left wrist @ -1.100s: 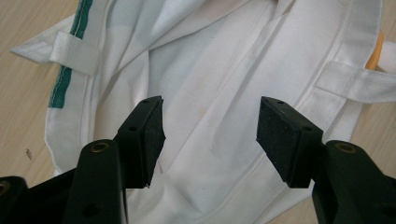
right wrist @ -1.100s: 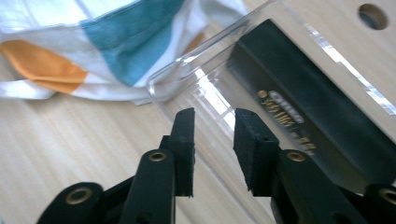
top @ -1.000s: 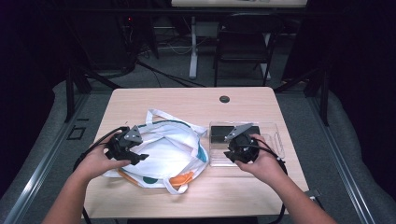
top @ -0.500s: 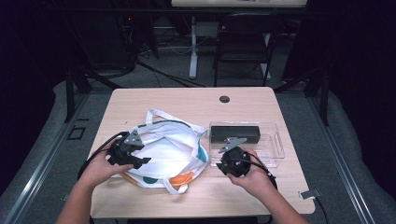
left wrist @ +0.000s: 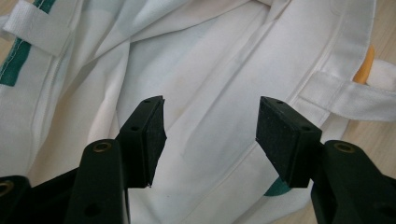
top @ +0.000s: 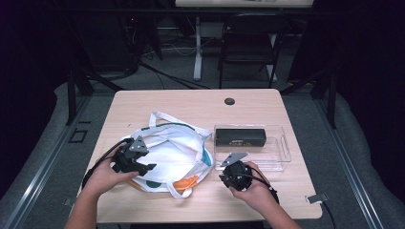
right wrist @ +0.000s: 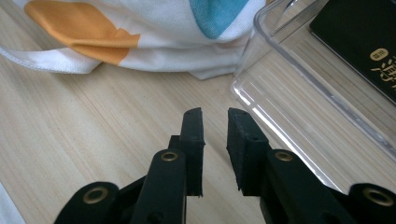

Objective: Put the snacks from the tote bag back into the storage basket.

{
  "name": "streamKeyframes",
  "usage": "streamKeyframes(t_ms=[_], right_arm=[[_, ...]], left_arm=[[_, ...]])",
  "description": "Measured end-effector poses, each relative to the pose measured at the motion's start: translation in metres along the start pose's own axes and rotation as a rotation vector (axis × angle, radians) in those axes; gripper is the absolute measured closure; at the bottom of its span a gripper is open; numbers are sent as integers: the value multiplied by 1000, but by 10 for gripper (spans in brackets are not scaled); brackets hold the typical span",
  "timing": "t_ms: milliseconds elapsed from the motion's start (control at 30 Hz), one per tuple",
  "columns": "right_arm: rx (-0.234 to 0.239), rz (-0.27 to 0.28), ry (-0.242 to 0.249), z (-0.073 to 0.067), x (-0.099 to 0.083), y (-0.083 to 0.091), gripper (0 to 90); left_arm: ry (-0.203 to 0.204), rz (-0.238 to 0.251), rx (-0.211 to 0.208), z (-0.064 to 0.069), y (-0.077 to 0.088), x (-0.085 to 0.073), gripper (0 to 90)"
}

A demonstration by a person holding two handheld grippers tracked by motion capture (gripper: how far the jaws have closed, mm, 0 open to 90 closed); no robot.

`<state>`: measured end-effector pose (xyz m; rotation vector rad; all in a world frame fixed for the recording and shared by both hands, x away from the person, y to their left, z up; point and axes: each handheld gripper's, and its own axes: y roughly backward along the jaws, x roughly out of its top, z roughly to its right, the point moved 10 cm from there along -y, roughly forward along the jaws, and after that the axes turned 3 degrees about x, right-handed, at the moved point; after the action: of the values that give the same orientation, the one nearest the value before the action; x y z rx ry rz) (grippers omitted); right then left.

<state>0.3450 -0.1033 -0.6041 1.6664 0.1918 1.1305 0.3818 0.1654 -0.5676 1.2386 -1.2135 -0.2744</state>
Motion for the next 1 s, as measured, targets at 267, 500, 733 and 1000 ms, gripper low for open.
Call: streamKeyframes(t_ms=[267,500,733,1000], right_arm=[[3,9,-9,-2,-6,-10,748],[8,18,-25,0,-10,-11,744],[12,39,-27,0,-11,-13,718],[14,39,-25,1,-12,-13,708]], left_arm=[[-2,-4,-6,4,-6,-4,418],[-7,-11,4,6,-11,-7,418],[3,0,8,3,-7,-10,418],[18,12,26,-2,-6,-13,418]])
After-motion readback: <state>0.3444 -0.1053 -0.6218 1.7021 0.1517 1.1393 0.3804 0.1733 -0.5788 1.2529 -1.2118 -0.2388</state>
